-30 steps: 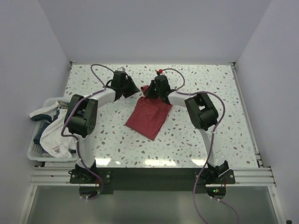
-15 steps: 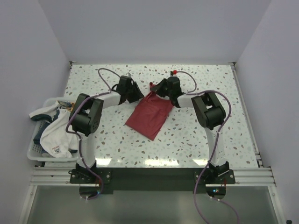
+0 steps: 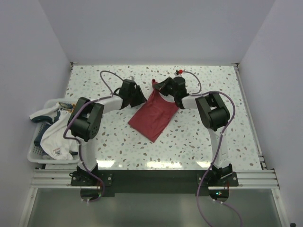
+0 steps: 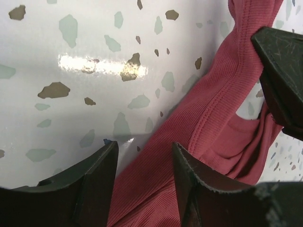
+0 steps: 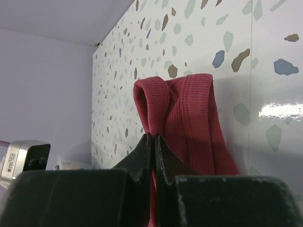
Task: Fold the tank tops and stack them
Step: Fold the tank top
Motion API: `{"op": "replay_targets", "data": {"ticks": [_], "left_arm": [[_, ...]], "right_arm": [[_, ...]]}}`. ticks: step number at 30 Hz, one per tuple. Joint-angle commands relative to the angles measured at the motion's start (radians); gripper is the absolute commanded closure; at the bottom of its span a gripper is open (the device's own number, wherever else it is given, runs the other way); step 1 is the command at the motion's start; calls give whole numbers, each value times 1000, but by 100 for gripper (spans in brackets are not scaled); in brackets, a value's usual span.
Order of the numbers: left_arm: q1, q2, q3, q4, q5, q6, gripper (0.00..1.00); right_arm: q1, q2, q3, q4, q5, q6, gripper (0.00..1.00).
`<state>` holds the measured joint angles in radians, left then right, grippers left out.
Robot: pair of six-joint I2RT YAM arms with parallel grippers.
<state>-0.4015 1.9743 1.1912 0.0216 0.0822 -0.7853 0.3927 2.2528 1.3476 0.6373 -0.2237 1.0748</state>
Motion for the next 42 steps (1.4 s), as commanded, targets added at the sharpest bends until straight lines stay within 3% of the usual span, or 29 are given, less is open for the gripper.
{"op": "replay_targets", "data": {"ticks": [1, 16, 19, 26, 31, 35, 42], "left_arm": [[0, 4, 86, -20, -33, 40, 45], [-16, 158, 268, -8, 28, 81, 44], [-28, 167, 269, 3, 31, 90, 44], [-42, 179, 272, 21, 54, 113, 44], [-51, 187, 286, 11, 51, 126, 44], [-60, 196, 294, -5, 47, 136, 45], [-74, 205, 309, -17, 31, 155, 45]], "right_arm": [[-12, 1, -25, 62, -8, 27, 100], [-46, 39, -105, 144, -5, 85, 100], [-51, 51, -104, 157, -11, 96, 87], [-55, 25, -91, 151, -20, 83, 71], [-57, -44, -61, -11, 24, -15, 64], [-55, -100, -35, -167, 75, -75, 64], [-43, -118, 151, -522, 198, -269, 64]]}}
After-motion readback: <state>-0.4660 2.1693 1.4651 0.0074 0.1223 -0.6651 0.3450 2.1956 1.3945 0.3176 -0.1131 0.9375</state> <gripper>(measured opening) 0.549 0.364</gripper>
